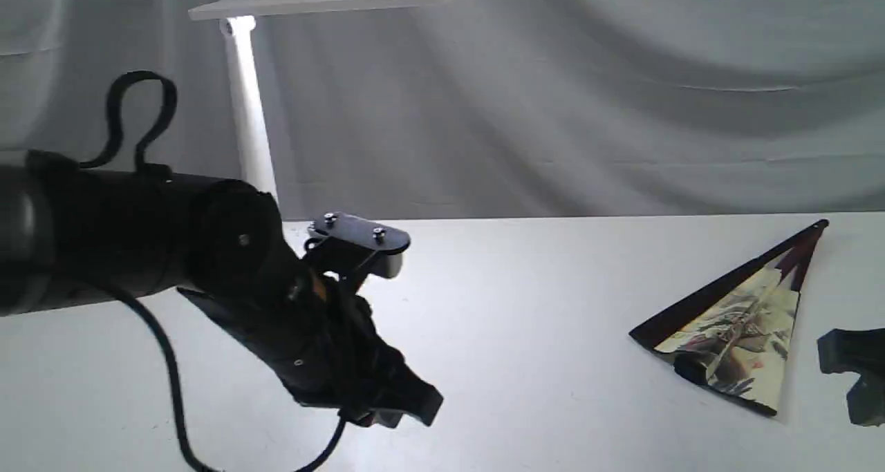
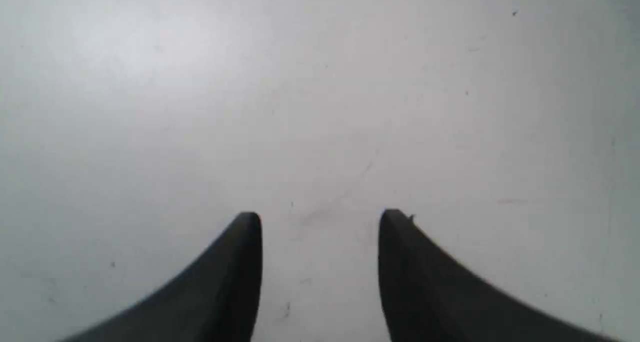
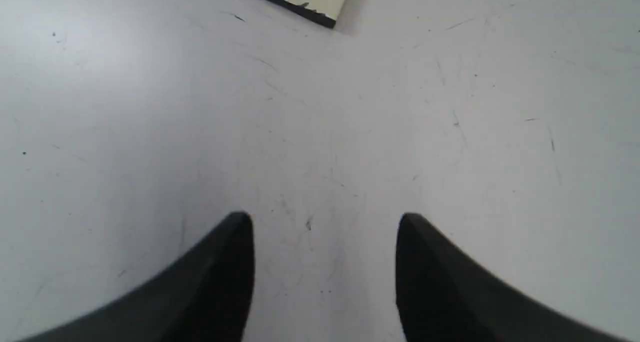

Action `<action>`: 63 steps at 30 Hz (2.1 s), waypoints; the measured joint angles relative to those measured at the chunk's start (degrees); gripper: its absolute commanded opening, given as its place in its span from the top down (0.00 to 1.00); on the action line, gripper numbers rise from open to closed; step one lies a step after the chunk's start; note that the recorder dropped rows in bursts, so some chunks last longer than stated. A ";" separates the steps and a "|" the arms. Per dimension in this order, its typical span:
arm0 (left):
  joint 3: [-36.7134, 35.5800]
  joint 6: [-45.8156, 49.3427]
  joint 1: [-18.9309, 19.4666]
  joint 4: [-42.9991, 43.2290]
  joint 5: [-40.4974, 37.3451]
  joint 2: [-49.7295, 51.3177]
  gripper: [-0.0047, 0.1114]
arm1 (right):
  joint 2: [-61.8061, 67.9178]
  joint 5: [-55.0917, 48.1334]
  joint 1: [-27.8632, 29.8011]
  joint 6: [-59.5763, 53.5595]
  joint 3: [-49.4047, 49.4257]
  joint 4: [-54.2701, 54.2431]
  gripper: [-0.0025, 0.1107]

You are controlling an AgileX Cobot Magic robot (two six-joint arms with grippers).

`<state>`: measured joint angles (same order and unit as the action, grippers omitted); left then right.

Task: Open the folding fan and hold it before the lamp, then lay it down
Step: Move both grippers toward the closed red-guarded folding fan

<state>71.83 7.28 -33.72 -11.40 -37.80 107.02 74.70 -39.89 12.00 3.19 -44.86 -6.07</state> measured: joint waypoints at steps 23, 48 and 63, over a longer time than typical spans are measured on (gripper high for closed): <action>24.62 2.34 -11.16 -0.18 6.94 17.89 0.47 | 3.45 -1.33 6.35 3.34 -0.13 0.08 0.59; 34.30 2.22 -12.26 -11.59 27.07 29.26 0.47 | 3.55 -0.39 13.59 3.94 -0.13 -2.31 0.62; 34.30 5.32 -10.17 -11.59 6.66 27.19 0.51 | 20.92 9.05 9.40 -17.24 -8.65 -26.51 0.64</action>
<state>106.13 12.59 -43.90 -22.99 -31.13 134.21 95.62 -30.83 21.41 -14.04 -53.52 -32.58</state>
